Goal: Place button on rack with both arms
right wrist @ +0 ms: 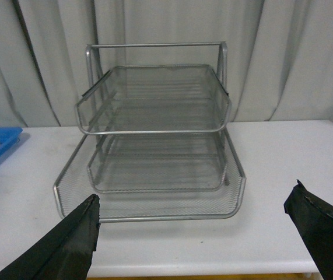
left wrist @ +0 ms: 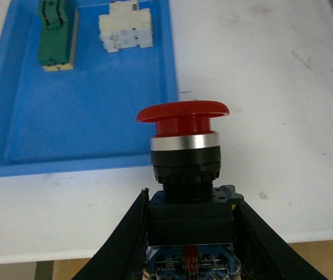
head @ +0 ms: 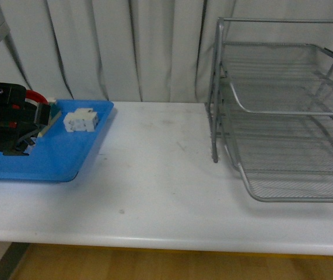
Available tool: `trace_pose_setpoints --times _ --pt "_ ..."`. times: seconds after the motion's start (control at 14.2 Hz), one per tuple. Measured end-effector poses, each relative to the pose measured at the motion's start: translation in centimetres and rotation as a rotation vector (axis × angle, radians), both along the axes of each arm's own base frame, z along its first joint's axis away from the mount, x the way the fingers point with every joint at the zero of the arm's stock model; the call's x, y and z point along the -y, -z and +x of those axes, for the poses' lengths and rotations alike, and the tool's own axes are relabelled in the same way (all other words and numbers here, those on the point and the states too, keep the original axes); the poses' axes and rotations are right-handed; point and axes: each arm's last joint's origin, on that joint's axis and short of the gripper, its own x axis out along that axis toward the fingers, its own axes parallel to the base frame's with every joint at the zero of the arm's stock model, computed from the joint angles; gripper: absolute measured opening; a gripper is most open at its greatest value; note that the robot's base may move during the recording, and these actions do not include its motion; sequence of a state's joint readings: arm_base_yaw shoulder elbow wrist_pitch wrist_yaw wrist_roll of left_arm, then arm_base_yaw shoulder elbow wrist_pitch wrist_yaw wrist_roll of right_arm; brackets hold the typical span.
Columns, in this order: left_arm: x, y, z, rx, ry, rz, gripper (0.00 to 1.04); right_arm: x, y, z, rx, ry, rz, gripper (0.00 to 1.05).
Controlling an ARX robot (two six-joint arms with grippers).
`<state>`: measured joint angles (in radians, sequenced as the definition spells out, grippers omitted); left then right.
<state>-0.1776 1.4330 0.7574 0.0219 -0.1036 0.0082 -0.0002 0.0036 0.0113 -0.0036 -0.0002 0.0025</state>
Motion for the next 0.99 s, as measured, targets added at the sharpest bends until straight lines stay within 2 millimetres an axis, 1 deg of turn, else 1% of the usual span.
trace_pose_setpoints --times 0.42,0.56,0.7,0.77,0.85,0.99 --pt "0.4 -0.4 0.2 0.012 0.017 -0.006 0.35 0.0 0.0 0.0 0.000 0.000 0.000 0.98" --pt "0.9 0.0 0.3 -0.003 0.035 -0.003 0.35 0.0 0.0 0.0 -0.002 0.003 0.000 0.98" --pt "3.1 -0.3 0.7 0.002 0.111 -0.008 0.35 0.0 0.0 0.0 0.001 0.003 0.000 0.98" --pt "4.2 -0.5 1.4 0.007 0.131 -0.002 0.35 0.0 0.0 0.0 -0.001 0.003 0.000 0.98" --pt "6.2 -0.5 2.4 0.006 0.175 0.007 0.35 0.0 0.0 0.0 0.000 0.003 0.000 0.98" --pt "10.5 1.2 2.7 -0.053 0.303 0.031 0.35 0.0 0.0 0.0 0.000 0.003 0.000 0.98"
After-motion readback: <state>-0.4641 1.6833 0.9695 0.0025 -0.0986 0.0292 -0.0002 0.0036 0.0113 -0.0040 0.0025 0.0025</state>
